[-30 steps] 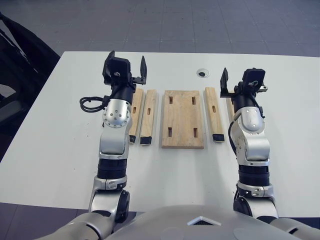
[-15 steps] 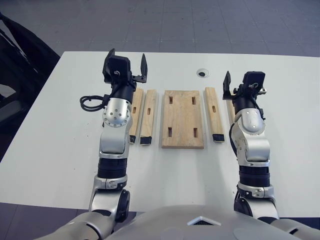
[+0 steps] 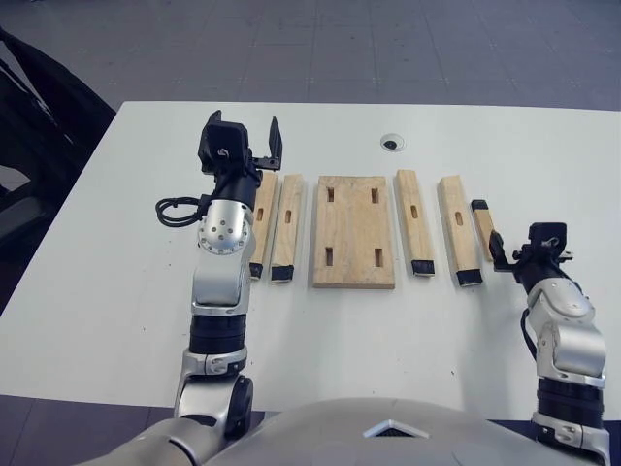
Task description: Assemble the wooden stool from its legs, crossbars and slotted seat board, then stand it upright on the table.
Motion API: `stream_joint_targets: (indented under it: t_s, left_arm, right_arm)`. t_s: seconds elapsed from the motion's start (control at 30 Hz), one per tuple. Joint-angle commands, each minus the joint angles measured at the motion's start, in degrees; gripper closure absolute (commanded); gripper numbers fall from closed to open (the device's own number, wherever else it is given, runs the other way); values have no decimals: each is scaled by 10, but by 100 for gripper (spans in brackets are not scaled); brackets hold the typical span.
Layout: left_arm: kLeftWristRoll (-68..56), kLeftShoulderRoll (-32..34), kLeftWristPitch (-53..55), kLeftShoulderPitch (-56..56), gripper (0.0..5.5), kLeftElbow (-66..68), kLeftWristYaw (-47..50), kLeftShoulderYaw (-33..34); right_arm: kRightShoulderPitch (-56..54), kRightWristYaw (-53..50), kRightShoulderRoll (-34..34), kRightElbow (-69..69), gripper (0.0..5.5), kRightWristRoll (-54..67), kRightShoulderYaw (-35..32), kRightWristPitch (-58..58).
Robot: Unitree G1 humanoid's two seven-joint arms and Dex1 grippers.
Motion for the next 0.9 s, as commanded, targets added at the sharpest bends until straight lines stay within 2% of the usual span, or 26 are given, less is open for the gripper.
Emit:
stream_joint_targets:
  t_s: [0.03, 0.2, 0.67, 0.73, 0.8, 0.9]
  left_arm:
    - [9, 6, 9, 1, 107, -6, -3, -4]
    - [14, 4, 7, 2, 107, -3, -6, -7]
    - [3, 0, 6, -13, 107, 8, -3, 6]
    - [-1, -4, 7, -16, 107, 9, -2, 8]
    - [-4, -7, 8, -18, 107, 9, -2, 9]
    - [-66, -27, 51, -36, 107, 5, -19, 31]
  right_arm:
    - [14, 18, -6, 8, 129, 9, 11, 9]
    - [11, 19, -4, 36, 129, 2, 29, 5]
    - [9, 34, 29, 85, 392, 79, 10, -11]
    - [6, 27, 29, 82, 418, 70, 14, -35]
    - [-1, 18, 30, 75, 419, 66, 14, -52]
    - [-83, -10, 33, 30, 419, 73, 6, -70]
